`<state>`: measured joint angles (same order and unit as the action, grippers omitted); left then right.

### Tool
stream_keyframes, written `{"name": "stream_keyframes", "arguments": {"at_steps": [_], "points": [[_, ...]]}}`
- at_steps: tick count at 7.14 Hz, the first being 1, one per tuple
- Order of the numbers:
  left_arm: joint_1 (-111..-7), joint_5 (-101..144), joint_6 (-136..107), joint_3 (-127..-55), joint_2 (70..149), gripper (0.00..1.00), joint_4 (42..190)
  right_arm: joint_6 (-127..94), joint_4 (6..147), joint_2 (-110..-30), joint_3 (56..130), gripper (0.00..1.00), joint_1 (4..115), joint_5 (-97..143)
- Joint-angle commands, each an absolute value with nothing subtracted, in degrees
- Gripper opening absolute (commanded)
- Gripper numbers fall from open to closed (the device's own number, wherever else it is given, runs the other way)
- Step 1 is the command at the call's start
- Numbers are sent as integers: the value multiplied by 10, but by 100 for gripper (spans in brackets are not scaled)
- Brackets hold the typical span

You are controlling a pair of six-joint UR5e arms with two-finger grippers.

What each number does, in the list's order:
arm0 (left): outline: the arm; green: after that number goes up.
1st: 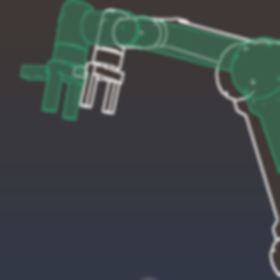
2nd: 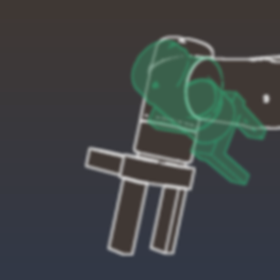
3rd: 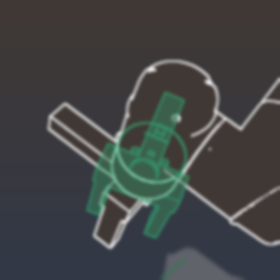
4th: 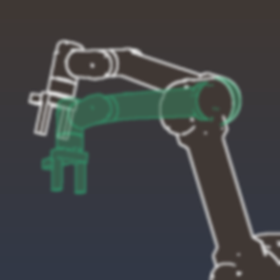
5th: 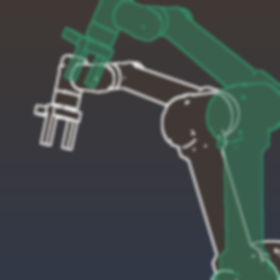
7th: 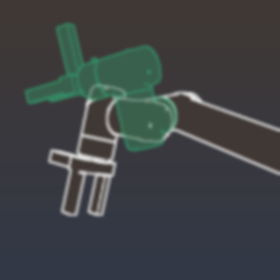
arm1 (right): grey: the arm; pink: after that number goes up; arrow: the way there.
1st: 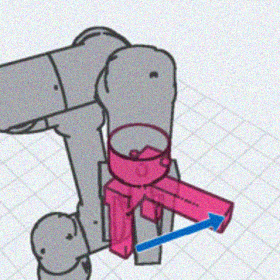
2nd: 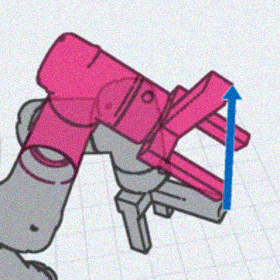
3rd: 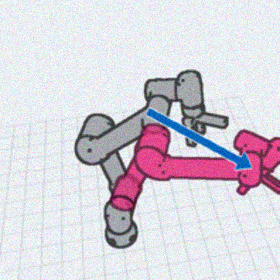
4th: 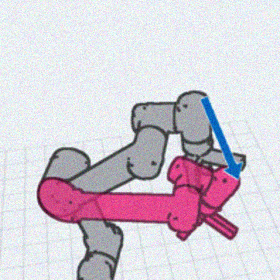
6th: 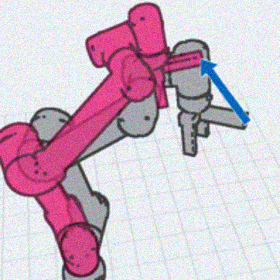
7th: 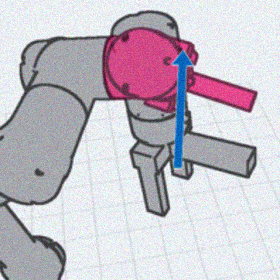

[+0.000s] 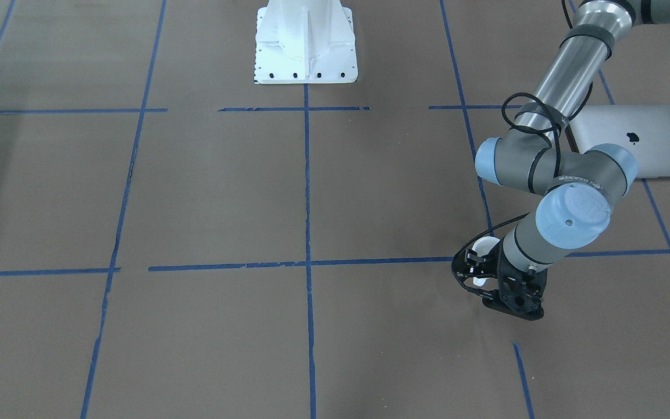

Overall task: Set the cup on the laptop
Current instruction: 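Close the left gripper on the white cup's rim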

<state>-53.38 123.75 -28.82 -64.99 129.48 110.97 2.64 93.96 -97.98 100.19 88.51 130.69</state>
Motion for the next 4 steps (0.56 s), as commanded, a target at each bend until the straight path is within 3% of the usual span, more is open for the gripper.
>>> {"name": "stream_keyframes", "arguments": {"at_steps": [1, 3, 4], "points": [[-527, 1237, -287, -639, 1296, 77, 1110, 26, 940, -980, 1002, 100, 885, 1307], [-526, 1237, -284, -635, 1298, 66, 1112, 26, 940, -980, 1002, 100, 885, 1307], [-526, 1237, -284, -635, 1298, 51, 1116, 26, 940, -980, 1002, 100, 885, 1307]]}}
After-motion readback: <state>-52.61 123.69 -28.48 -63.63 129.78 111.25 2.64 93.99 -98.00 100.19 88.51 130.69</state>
